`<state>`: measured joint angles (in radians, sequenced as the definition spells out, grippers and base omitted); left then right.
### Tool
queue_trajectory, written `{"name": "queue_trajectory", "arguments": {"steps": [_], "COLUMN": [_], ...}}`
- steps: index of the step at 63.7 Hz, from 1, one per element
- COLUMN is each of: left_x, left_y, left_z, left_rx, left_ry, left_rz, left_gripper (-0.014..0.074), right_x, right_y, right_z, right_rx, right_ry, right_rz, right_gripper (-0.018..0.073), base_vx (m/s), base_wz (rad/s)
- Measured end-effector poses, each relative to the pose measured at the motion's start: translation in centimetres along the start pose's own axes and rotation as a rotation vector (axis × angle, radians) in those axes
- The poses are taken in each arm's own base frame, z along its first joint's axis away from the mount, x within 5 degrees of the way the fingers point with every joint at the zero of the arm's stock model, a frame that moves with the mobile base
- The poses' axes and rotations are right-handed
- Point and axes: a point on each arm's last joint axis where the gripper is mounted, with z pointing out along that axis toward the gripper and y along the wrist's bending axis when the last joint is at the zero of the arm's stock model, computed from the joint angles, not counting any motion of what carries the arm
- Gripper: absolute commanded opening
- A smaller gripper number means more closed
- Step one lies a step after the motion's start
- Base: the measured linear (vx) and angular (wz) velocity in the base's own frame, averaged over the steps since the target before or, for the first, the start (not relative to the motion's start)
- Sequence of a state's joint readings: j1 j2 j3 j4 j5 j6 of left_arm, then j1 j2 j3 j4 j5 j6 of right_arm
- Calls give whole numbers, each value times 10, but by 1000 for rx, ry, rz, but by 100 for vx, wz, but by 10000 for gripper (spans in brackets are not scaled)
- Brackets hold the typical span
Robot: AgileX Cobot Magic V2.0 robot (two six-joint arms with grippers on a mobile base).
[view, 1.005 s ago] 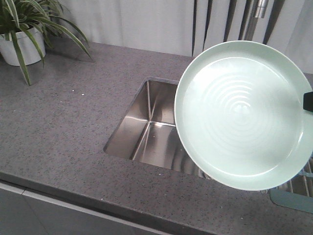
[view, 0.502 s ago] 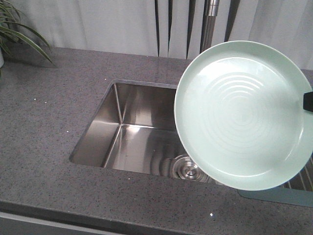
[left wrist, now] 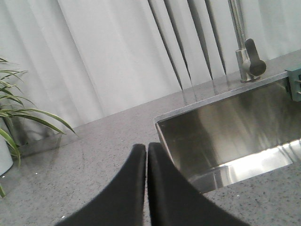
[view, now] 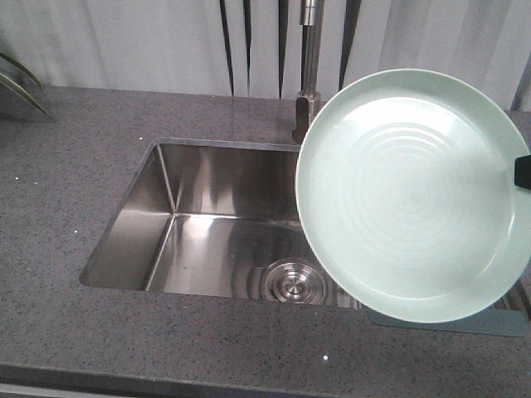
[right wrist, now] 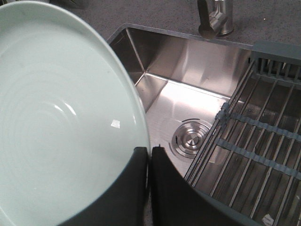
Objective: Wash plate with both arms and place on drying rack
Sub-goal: 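Position the base in front of the sink and drying rack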
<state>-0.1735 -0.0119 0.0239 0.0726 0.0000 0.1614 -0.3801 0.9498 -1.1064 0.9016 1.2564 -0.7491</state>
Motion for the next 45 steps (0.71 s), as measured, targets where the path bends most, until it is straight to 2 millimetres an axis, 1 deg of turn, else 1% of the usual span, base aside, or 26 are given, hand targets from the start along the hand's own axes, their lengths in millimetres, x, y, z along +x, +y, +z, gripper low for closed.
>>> {"name": "queue_trajectory", "arguments": {"steps": [27,45], "left_x": [0,0], "left_y": [0,0], "left_z": [0,0], "left_rx": [0,0], "left_ry": [0,0], "left_rz": [0,0], "left_gripper": [-6,-6], "right_x": [0,0], "right_y": [0,0], "right_z": [0,0], "right_rx": [0,0], "right_ry": [0,0], "right_rz": [0,0], "right_gripper": [-7,-7], "base_vx": [0,0], "base_wz": [-10,0]}}
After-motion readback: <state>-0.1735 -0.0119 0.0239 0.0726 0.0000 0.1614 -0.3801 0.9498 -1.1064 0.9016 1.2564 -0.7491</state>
